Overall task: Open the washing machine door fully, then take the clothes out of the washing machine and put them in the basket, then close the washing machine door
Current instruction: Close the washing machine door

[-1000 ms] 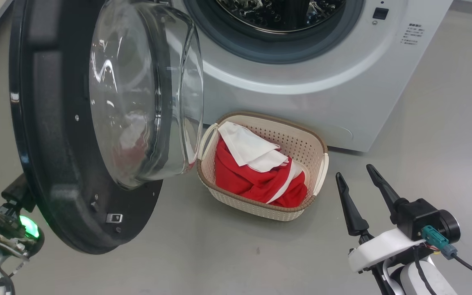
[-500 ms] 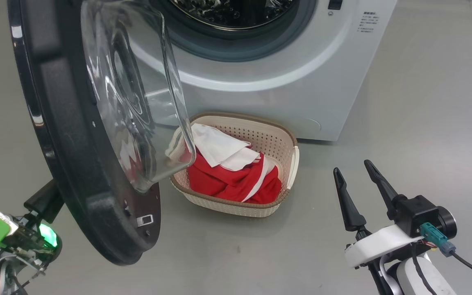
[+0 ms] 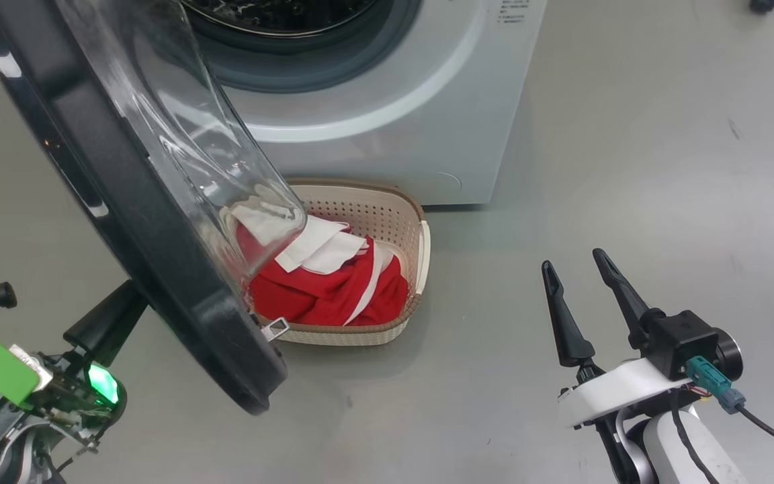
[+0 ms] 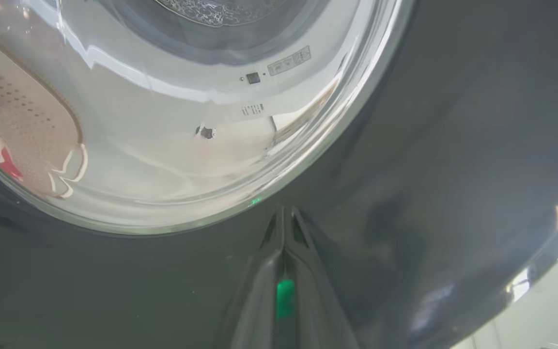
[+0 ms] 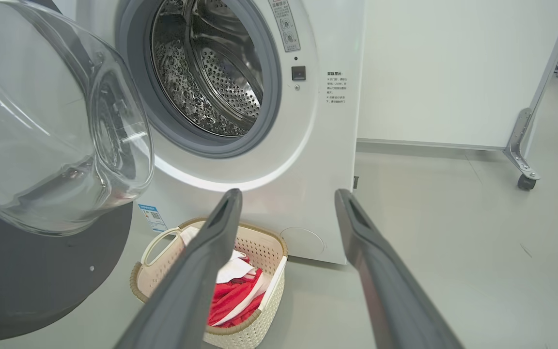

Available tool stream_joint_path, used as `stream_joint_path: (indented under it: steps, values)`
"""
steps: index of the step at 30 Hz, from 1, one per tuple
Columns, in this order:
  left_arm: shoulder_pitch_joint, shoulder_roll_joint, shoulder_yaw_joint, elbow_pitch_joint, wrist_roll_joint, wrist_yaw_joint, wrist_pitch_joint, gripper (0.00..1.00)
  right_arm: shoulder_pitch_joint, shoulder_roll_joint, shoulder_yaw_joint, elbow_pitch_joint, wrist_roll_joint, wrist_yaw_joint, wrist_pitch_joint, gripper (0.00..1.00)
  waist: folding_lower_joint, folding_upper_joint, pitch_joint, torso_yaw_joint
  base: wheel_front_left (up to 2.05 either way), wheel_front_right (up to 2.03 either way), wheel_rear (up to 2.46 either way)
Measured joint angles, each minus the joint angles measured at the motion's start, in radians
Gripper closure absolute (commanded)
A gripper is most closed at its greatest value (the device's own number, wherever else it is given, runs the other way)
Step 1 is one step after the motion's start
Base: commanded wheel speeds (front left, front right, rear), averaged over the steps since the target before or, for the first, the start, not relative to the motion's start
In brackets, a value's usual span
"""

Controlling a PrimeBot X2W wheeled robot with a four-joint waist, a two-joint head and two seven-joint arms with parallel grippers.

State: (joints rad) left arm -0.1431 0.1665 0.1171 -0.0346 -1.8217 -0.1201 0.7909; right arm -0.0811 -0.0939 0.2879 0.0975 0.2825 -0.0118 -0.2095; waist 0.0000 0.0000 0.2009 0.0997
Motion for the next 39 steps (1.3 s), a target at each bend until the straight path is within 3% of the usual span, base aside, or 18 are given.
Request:
stream_joint_path:
  steps: [23, 39]
  values:
    - [-0.180, -0.012, -0.006, 0.038, 0.045, 0.002, -0.048, 1.00, -0.064, 0.024, 0.012, 0.007, 0.022, 0.000, -0.026, 0.00, 0.0001, 0.0000, 0.121, -0.218, 0.00, 0.00, 0.00]
    - [-0.420, -0.012, -0.023, 0.122, 0.123, 0.045, -0.125, 1.00, -0.112, 0.032, 0.010, 0.009, 0.026, 0.001, -0.034, 0.00, 0.0001, 0.0000, 0.235, -0.325, 0.00, 0.00, 0.00]
